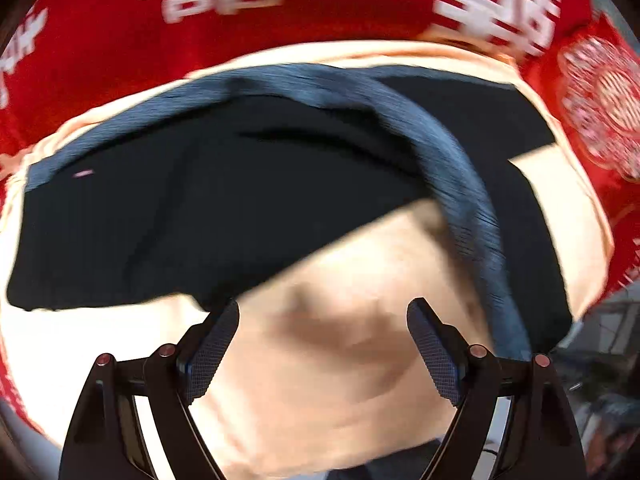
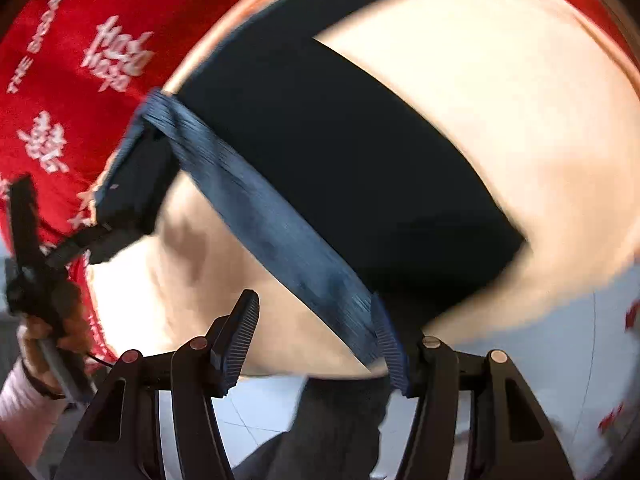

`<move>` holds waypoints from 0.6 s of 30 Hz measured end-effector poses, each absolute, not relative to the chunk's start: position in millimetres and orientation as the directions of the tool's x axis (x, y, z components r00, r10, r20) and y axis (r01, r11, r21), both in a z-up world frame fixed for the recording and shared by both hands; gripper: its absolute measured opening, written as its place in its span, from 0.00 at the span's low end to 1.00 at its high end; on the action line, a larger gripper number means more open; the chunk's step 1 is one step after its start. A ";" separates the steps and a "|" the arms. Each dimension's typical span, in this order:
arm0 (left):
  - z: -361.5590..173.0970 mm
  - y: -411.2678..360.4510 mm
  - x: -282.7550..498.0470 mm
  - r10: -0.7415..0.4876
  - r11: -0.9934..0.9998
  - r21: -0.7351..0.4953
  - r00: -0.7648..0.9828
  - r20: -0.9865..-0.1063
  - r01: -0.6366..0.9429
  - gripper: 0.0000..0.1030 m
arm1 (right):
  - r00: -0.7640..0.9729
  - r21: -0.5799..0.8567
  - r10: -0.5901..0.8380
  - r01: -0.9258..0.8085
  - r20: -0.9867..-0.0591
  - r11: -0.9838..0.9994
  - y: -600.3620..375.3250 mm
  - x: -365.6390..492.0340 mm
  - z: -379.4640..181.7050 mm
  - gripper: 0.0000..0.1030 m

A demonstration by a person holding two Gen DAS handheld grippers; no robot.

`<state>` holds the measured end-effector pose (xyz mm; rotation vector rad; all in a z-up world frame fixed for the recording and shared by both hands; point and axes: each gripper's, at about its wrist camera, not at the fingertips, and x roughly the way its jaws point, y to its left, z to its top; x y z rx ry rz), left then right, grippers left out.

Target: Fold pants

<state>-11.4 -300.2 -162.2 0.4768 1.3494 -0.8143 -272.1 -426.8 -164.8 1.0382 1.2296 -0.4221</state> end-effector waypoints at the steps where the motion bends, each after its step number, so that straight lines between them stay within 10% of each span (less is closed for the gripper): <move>1: -163.6 -306.1 -21.1 -0.244 0.634 -0.164 -0.006 -0.970 0.756 0.84 | 0.328 0.412 0.252 0.777 -0.910 0.476 -423.0 -286.2 -172.7 0.60; 18: -203.8 -396.5 -89.5 -0.273 0.557 -0.306 -0.177 -0.945 0.772 0.83 | 0.459 0.563 0.332 0.727 -0.824 0.393 -414.7 -298.0 -215.1 0.45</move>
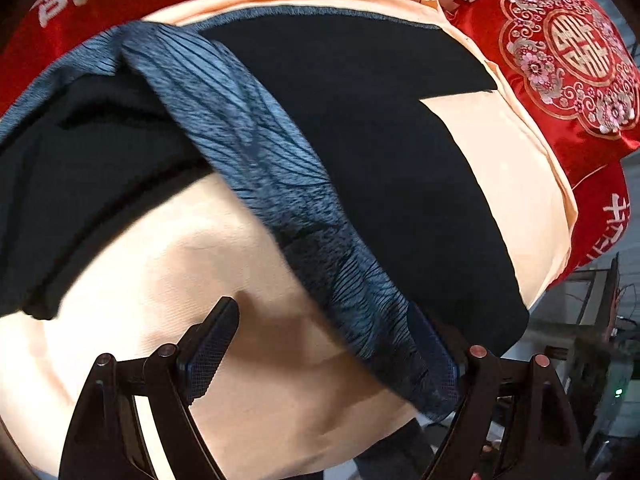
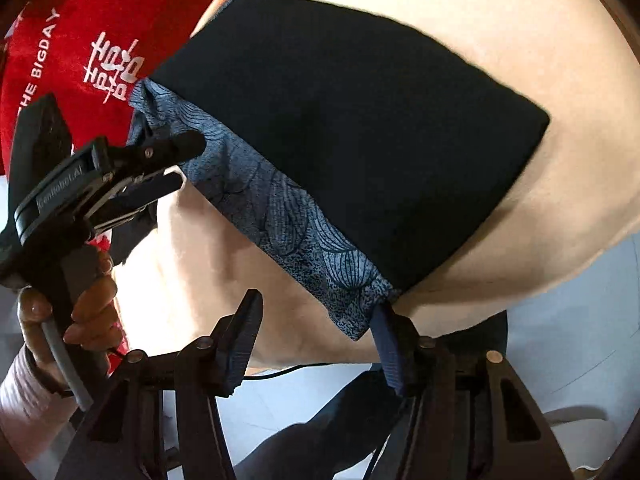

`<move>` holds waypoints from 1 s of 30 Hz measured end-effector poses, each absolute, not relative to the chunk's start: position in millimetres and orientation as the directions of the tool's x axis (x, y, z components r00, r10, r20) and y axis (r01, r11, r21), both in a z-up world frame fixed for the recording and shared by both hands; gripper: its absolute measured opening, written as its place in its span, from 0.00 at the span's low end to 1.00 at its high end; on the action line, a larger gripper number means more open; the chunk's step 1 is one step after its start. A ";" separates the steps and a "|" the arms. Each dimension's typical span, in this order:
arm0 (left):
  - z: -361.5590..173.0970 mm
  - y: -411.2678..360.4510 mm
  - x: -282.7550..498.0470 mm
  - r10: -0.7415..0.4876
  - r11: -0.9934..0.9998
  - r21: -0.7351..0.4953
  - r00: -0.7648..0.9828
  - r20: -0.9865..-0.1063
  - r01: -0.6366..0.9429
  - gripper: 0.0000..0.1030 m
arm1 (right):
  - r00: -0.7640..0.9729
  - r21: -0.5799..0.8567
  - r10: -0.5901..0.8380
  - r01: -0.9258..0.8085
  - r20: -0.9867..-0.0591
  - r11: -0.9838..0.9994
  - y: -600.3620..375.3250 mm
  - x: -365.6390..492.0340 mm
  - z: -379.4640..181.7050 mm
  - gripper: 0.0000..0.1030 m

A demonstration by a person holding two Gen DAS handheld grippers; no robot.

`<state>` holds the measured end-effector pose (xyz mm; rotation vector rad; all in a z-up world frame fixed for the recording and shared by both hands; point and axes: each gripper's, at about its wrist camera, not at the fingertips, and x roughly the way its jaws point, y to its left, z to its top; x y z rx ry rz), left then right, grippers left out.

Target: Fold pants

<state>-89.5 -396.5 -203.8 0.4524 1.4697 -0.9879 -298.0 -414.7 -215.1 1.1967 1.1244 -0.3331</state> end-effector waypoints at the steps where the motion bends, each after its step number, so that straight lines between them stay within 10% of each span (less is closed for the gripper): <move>1: -204.7 -396.6 -88.6 -0.271 0.563 -0.310 -0.184 -0.945 0.766 0.79 | 0.450 0.569 0.361 0.731 -0.817 0.376 -415.2 -304.8 -219.9 0.24; 3: -203.0 -401.6 -88.5 -0.270 0.568 -0.308 -0.180 -0.946 0.763 0.63 | 0.419 0.571 0.422 0.741 -0.804 0.353 -417.3 -302.9 -226.7 0.04; 6: -202.0 -406.3 -84.5 -0.270 0.563 -0.365 -0.253 -0.929 0.741 0.19 | 0.425 0.604 0.467 0.716 -0.776 0.351 -428.6 -303.8 -211.4 0.03; 15: -126.3 -467.1 -46.0 -0.410 0.585 -0.419 -0.192 -0.891 0.695 0.19 | 0.539 0.684 0.426 0.503 -0.726 0.529 -561.6 -228.0 -93.4 0.03; 17: -109.0 -481.5 -31.5 -0.420 0.602 -0.362 -0.104 -0.902 0.711 0.22 | 0.555 0.682 0.411 0.481 -0.723 0.550 -596.8 -206.4 -82.7 0.03; 19: -96.6 -491.7 -19.1 -0.415 0.632 -0.297 -0.012 -0.910 0.716 0.83 | 0.562 0.678 0.402 0.466 -0.723 0.568 -636.9 -179.2 -79.2 0.03; 20: -90.4 -493.1 -13.0 -0.424 0.653 -0.271 0.045 -0.904 0.707 0.88 | 0.556 0.668 0.394 0.471 -0.732 0.576 -660.0 -163.7 -82.2 0.03; 30: -142.9 -496.2 23.2 -0.218 0.757 -0.091 0.119 -0.969 0.647 0.88 | 0.348 0.452 0.294 0.587 -0.890 0.672 -775.5 -81.9 -154.3 0.09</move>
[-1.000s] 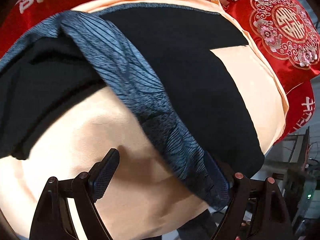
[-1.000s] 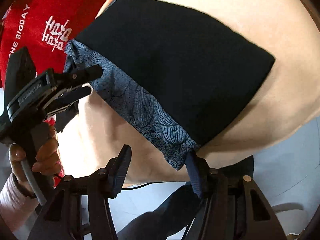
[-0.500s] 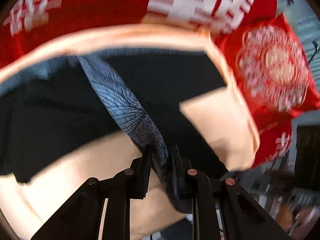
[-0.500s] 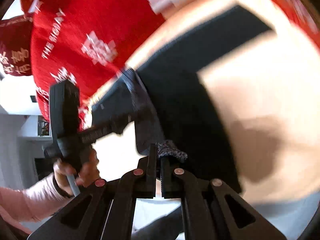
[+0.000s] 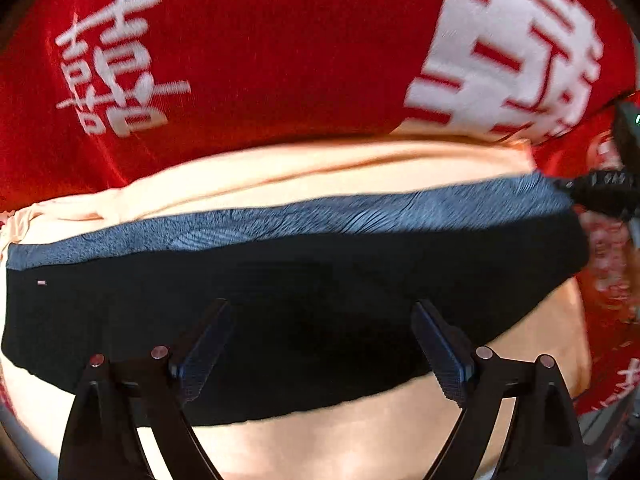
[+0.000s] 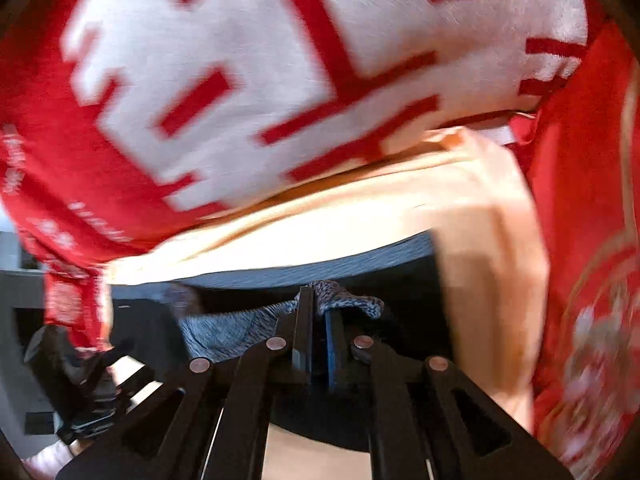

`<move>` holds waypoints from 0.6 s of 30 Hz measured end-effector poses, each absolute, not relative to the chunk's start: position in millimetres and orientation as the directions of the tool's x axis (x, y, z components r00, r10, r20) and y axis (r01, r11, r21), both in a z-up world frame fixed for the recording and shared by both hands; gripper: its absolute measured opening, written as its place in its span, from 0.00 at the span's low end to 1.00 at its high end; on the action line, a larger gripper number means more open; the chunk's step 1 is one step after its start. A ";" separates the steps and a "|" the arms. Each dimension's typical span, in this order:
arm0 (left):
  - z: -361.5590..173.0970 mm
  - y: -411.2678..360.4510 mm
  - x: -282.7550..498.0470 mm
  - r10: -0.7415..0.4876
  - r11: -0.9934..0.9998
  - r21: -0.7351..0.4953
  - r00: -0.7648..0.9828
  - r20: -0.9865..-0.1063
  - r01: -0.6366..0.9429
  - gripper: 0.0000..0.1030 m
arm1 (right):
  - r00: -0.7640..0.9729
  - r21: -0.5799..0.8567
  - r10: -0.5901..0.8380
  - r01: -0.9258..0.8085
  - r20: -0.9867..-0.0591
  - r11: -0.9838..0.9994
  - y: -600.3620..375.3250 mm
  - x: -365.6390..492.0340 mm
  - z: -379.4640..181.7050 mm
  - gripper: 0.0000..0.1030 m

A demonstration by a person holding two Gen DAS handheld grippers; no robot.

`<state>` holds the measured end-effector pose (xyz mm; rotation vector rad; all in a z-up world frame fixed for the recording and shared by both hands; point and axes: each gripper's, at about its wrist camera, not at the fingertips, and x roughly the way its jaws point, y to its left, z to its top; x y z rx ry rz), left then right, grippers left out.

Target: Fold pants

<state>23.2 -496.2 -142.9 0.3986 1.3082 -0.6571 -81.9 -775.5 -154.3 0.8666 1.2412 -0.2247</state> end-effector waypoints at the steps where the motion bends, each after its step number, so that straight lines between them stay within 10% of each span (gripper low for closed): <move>1: -154.7 -500.6 23.5 -0.189 0.759 -0.060 0.131 -0.973 0.648 0.88 | 0.314 0.411 0.271 0.601 -0.910 0.685 -784.2 -80.4 -161.9 0.16; 6: -200.7 -512.7 26.9 -0.068 0.783 0.027 0.130 -0.989 0.621 0.88 | 0.339 0.318 0.135 0.572 -0.931 0.756 -799.0 -84.2 -141.0 0.74; 18: -199.0 -533.5 34.4 -0.051 0.778 0.044 0.132 -0.990 0.627 0.88 | 0.275 0.294 0.147 0.637 -0.950 0.713 -788.3 -114.3 -159.7 0.44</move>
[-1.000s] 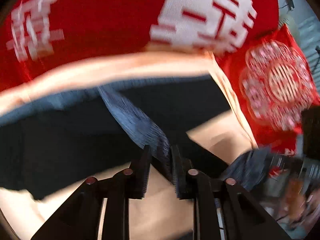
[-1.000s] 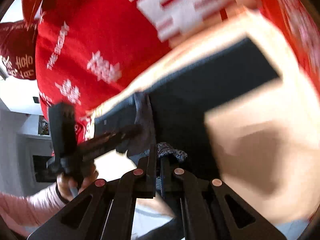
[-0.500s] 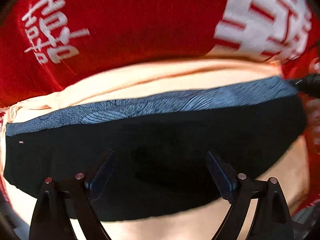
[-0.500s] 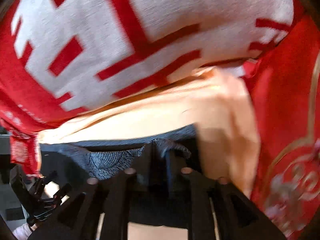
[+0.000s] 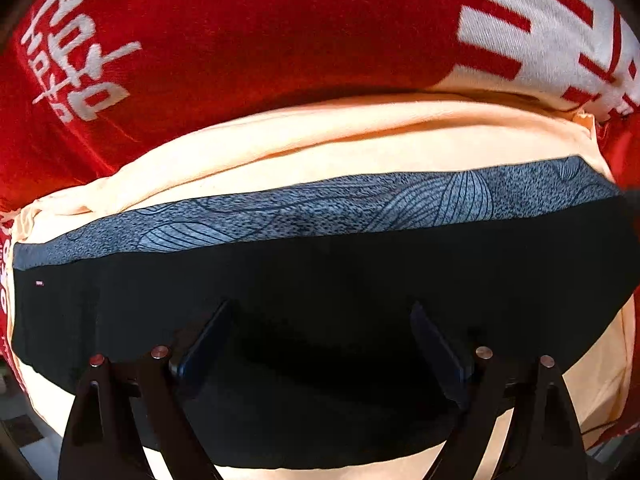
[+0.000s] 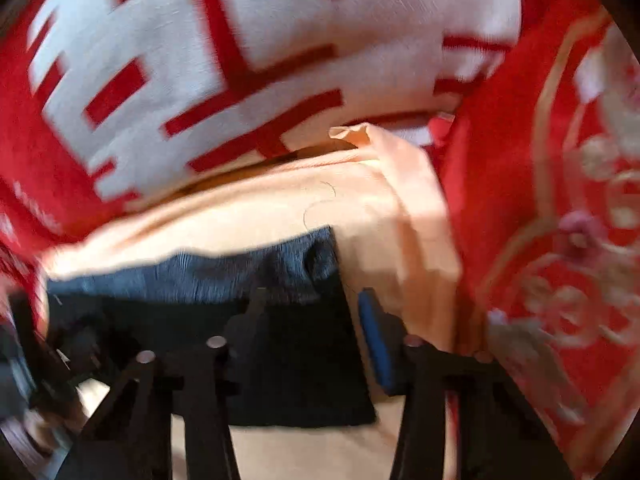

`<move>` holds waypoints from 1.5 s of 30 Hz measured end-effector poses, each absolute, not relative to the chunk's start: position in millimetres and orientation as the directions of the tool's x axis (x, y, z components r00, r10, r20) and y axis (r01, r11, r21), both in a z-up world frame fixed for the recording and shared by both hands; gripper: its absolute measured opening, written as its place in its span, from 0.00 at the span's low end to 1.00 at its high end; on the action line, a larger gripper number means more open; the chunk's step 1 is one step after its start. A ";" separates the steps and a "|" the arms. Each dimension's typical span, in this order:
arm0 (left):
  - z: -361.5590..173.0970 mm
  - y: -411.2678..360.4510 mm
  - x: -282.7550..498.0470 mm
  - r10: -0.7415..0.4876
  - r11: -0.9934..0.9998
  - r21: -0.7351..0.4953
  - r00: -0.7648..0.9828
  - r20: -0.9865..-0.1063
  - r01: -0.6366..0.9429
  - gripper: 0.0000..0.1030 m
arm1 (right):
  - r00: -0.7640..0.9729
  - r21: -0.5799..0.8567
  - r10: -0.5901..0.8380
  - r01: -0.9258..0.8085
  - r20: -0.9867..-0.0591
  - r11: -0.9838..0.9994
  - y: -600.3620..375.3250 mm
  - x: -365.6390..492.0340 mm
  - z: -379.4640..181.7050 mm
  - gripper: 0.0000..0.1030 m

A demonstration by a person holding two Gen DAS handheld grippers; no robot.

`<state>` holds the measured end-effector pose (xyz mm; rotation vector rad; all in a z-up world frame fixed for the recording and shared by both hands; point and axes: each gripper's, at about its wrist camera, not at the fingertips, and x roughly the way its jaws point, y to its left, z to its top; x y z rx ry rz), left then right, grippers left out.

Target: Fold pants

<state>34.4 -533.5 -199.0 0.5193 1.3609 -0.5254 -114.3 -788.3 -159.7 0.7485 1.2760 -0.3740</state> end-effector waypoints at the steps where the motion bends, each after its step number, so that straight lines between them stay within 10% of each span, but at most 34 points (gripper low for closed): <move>1: -200.6 -534.5 32.0 -0.048 0.771 0.049 0.134 -0.990 0.635 0.88 | 0.292 0.320 0.164 0.640 -0.942 0.698 -793.0 -110.3 -165.9 0.40; 6: -203.7 -536.5 25.2 -0.052 0.756 0.047 0.132 -0.990 0.653 0.88 | 0.229 0.331 0.242 0.559 -0.943 0.760 -783.4 -84.5 -187.5 0.04; 12: -195.8 -529.0 32.8 -0.045 0.782 0.050 0.137 -0.990 0.621 0.88 | 0.218 0.126 -0.035 0.680 -0.975 0.723 -818.9 -84.3 -164.3 0.07; 21: -193.1 -554.9 41.4 -0.092 0.795 0.010 0.136 -0.986 0.607 0.88 | 0.263 0.306 0.200 0.465 -0.944 0.831 -758.6 -86.2 -156.7 0.20; 25: -205.0 -562.5 43.3 -0.069 0.785 0.057 0.179 -0.982 0.617 0.93 | 0.158 0.102 0.027 0.490 -0.987 0.866 -772.9 -77.7 -188.2 0.01; 30: -200.9 -537.6 53.6 -0.065 0.806 0.052 0.174 -0.983 0.590 0.93 | 0.145 -0.030 -0.142 0.590 -0.979 0.807 -807.8 -94.5 -149.9 0.12; 34: -192.9 -513.1 58.5 -0.058 0.834 0.049 0.176 -0.983 0.550 0.93 | 0.226 0.158 0.012 0.642 -0.974 0.750 -793.8 -133.3 -129.6 0.51; 45: -198.5 -489.3 51.1 -0.009 0.828 0.099 0.189 -0.982 0.552 0.93 | 0.384 0.410 0.146 0.817 -0.912 0.406 -777.1 -229.4 -171.4 0.53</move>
